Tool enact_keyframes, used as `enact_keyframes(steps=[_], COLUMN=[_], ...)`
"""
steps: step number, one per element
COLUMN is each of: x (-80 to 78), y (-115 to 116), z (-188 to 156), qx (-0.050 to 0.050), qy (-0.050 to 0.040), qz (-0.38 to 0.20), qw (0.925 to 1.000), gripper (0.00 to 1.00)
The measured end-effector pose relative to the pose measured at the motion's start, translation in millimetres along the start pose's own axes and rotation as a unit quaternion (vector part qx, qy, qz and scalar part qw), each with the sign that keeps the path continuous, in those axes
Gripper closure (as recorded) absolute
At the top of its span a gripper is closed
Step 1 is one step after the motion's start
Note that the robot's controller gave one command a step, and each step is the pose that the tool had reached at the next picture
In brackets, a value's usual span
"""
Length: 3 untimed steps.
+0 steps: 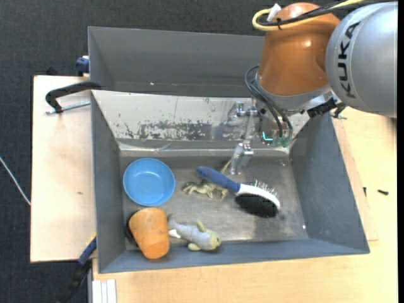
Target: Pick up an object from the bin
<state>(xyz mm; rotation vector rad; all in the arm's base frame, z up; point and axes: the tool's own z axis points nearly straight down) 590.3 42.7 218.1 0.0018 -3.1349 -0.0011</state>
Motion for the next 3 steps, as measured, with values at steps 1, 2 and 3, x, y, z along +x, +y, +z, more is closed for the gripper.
enact_keyframes(steps=[1,2,3], x=[24.5,23.5,1.3], y=[-8,-9,-25], z=[143,142,-22], qx=[-0.002,-0.002,-0.002], qy=[-0.0025,-0.0042,-0.0098], qz=[0.154,0.154,0.179], qw=[0.988,0.9881,0.9838], gripper=[0.0,1.0,1.0])
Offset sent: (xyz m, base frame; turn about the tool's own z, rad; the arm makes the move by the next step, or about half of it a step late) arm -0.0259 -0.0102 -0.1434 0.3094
